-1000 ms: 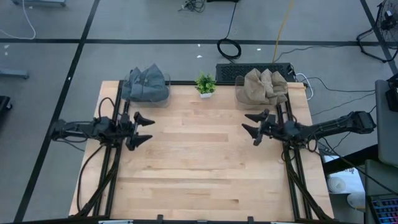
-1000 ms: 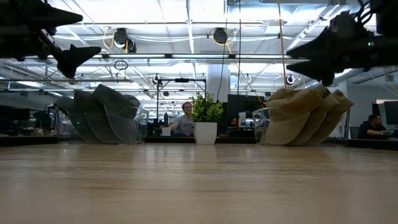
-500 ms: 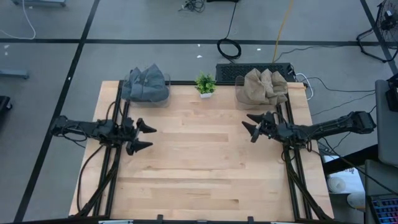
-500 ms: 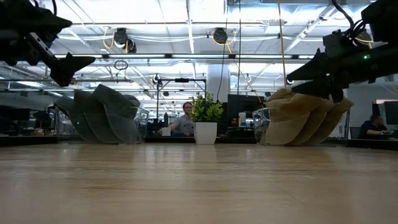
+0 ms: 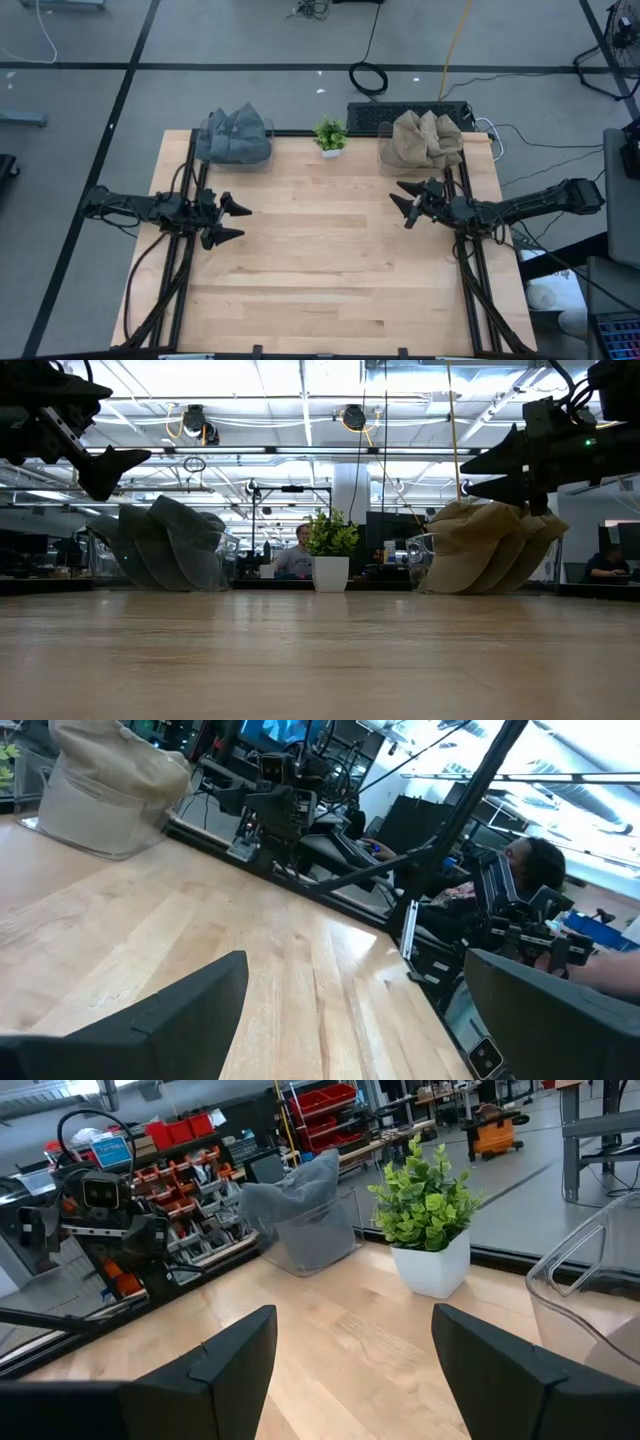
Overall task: Pick & Place hat
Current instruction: Return to Home Position
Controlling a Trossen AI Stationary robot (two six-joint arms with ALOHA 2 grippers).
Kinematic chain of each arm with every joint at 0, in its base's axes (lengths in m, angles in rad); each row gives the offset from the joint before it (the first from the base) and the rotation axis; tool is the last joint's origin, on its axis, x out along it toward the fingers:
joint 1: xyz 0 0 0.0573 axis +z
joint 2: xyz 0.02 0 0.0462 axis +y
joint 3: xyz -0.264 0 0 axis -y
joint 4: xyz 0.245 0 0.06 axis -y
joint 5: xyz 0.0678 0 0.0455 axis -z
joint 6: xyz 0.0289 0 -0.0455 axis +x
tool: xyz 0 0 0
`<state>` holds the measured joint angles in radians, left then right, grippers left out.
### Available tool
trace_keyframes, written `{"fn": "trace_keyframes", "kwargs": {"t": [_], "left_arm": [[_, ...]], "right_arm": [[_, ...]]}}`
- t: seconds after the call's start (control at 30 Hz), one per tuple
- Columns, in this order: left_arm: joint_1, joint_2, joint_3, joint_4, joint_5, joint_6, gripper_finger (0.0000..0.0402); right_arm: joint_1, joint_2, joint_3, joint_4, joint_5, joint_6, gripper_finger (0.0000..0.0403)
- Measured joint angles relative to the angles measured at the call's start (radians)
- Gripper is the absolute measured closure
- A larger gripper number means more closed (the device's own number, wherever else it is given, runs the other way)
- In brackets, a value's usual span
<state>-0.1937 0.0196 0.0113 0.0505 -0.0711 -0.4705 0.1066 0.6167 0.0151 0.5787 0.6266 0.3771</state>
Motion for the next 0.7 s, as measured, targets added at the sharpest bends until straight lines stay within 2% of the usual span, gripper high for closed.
{"fn": "trace_keyframes", "kwargs": {"t": [0.43,0.7], "left_arm": [[0.0,0.0,0.0,0.004,0.0,-0.004,0.002],[0.0,0.0,0.0,0.004,0.0,-0.003,0.002]], "right_arm": [[0.0,-0.004,0.0,-0.007,0.0,0.0,0.0149],[0.008,-0.203,0.0,-0.06,0.0,-0.001,0.0149]]}}
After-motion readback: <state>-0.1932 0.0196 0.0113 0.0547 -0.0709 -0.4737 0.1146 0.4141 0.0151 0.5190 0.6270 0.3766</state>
